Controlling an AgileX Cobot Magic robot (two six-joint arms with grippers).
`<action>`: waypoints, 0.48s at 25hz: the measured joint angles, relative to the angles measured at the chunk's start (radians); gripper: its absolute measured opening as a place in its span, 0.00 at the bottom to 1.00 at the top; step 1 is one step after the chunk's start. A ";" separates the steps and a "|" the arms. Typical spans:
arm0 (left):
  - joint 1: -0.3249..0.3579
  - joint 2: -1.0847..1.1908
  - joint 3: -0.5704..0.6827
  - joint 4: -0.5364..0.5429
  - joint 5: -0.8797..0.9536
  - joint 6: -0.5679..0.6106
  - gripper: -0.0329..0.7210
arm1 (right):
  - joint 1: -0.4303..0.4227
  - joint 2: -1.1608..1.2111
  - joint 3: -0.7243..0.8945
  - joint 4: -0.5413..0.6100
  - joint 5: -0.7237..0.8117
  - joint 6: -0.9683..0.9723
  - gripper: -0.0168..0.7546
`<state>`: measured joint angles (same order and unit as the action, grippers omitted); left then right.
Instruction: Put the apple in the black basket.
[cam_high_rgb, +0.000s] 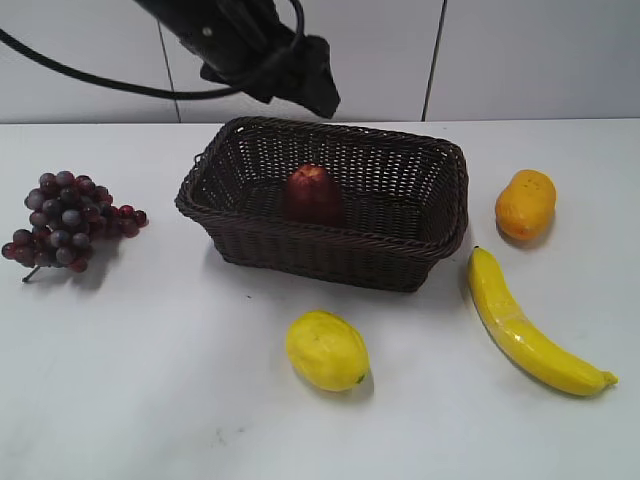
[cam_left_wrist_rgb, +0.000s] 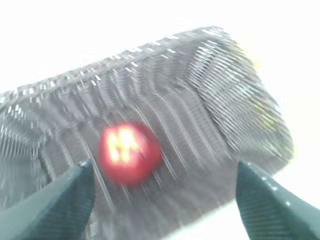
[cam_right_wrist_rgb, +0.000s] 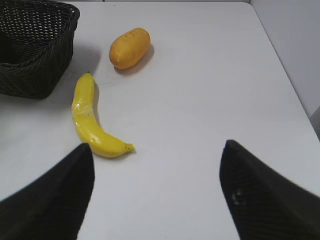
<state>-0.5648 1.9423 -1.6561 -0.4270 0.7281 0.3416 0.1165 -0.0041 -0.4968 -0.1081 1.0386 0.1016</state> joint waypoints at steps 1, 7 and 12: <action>0.000 -0.036 0.000 0.000 0.036 0.000 0.93 | 0.000 0.000 0.000 0.000 0.000 0.000 0.78; 0.008 -0.233 -0.003 0.058 0.340 -0.019 0.90 | 0.000 0.000 0.000 0.000 0.000 0.000 0.78; 0.008 -0.359 -0.002 0.226 0.479 -0.119 0.86 | 0.000 0.000 0.000 0.000 0.000 0.000 0.78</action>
<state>-0.5568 1.5828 -1.6576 -0.2015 1.2073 0.2224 0.1165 -0.0041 -0.4968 -0.1081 1.0386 0.1016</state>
